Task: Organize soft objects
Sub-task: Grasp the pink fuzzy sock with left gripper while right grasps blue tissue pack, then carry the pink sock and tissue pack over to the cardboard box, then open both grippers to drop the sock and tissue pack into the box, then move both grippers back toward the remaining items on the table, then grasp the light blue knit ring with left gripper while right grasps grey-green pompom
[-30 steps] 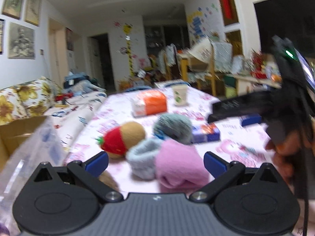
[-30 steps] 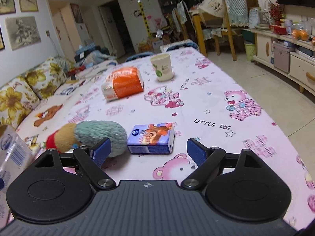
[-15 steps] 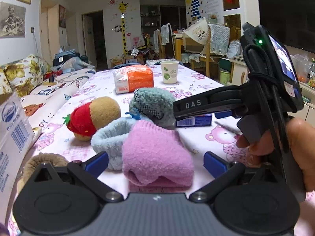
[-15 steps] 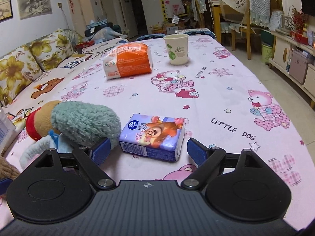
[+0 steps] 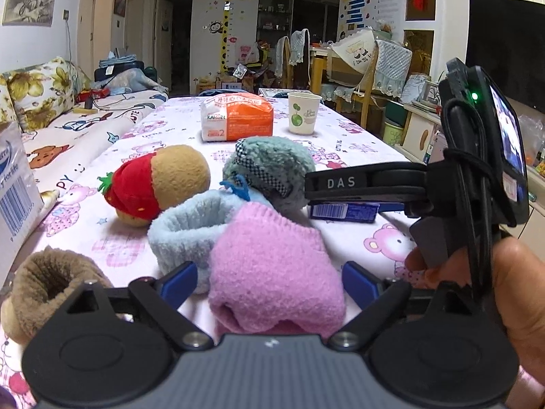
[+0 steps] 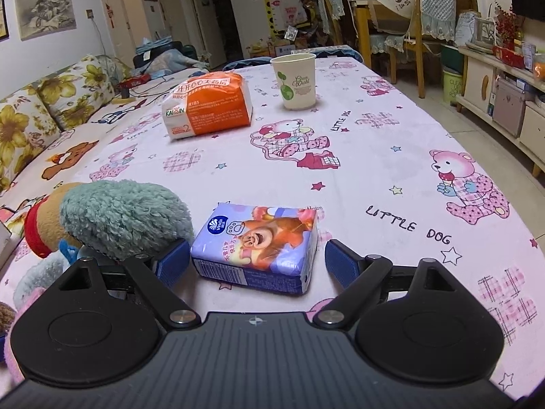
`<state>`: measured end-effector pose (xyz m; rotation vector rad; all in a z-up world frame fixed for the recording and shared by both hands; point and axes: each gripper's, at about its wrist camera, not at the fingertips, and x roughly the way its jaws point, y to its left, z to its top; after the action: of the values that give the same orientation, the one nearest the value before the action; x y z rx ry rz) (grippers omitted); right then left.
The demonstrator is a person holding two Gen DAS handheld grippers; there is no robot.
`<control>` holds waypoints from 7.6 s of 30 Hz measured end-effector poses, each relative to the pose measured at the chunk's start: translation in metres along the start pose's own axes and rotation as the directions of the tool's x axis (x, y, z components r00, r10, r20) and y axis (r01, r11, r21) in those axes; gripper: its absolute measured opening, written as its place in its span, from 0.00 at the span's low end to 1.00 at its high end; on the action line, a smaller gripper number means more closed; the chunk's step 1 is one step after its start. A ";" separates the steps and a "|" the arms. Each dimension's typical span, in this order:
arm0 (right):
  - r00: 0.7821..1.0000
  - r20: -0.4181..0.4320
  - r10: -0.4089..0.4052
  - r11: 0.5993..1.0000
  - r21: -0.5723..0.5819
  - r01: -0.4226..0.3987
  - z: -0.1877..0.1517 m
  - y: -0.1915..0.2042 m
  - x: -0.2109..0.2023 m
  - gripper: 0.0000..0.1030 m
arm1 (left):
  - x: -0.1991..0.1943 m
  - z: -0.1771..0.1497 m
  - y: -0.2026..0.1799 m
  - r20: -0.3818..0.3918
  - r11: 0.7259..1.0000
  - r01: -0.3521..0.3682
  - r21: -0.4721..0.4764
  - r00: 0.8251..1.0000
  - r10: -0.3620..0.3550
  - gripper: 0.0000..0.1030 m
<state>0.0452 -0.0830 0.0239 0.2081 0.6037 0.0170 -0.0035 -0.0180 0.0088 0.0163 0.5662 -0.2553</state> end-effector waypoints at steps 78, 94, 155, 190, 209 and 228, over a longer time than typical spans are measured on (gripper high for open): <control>0.994 0.085 0.065 0.997 0.030 -0.068 -0.030 0.022 -0.066 0.92 | -0.099 0.014 0.082 0.319 0.997 0.052 -0.056 0.947 -0.032 0.66; 0.958 0.158 0.240 0.968 -0.119 -0.223 -0.019 0.073 -0.085 0.92 | -0.133 0.015 0.121 0.432 0.983 -0.011 -0.182 0.897 0.090 0.66; 0.900 0.138 0.414 0.876 -0.327 -0.353 -0.005 0.147 -0.095 0.99 | -0.183 -0.006 0.225 0.364 0.754 -0.275 -0.596 0.744 0.559 0.87; 0.953 0.150 0.262 0.956 -0.173 -0.235 -0.024 0.098 -0.104 1.00 | -0.154 0.010 0.149 0.458 0.924 -0.248 -0.292 0.811 0.363 0.99; 0.977 0.166 0.135 0.990 0.005 -0.138 -0.015 0.050 -0.078 1.00 | -0.119 0.013 0.099 0.434 0.965 -0.241 -0.102 0.862 0.261 0.99; 0.969 0.141 0.205 0.962 0.155 -0.226 0.003 0.021 -0.033 1.00 | -0.041 0.004 0.036 0.248 0.978 -0.144 0.154 0.963 0.103 0.99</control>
<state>0.0211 -0.0657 0.0490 0.4374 0.4564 0.1634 -0.0263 0.0261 0.0319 0.1846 0.3002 -0.1795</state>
